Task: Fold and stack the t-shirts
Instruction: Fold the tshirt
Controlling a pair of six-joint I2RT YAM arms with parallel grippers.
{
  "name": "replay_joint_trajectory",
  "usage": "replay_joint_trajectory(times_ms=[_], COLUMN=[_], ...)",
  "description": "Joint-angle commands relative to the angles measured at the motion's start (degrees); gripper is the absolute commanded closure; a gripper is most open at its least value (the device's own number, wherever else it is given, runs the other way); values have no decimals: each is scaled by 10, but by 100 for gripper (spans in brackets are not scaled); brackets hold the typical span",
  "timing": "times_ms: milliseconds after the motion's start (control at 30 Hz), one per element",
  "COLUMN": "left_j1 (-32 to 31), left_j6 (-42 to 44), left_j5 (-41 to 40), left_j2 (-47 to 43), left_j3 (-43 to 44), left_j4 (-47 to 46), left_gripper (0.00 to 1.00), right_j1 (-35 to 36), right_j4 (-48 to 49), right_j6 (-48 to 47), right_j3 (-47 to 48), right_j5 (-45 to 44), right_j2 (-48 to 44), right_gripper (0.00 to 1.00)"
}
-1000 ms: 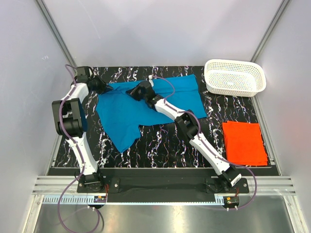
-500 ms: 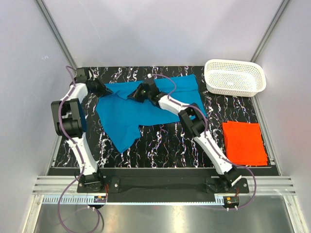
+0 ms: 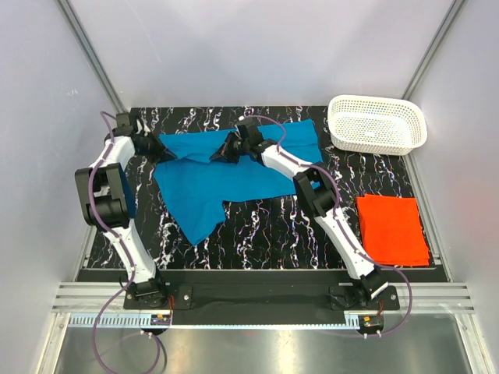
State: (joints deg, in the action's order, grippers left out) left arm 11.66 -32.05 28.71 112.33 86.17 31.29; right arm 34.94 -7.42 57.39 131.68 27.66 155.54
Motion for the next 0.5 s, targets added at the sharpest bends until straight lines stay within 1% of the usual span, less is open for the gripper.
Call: replay_joint_trajectory(times_ms=[0,167,467], left_j1=[7,7,7], left_j6=[14,17,22], left_j5=[14,14,6], left_j2=[-29,-39,-51], left_j3=[-17,-35,-72], left_j4=[25,33,35], left_gripper=[98,97,95], right_j1=[-4,-9,-10], right_j4=[-23,-40,-61], right_j6=[-4,2,-2], right_j3=[44,43,-12], right_j5=[43,73,97], right_j2=[-29,-34,-65], right_gripper=[100,100,100])
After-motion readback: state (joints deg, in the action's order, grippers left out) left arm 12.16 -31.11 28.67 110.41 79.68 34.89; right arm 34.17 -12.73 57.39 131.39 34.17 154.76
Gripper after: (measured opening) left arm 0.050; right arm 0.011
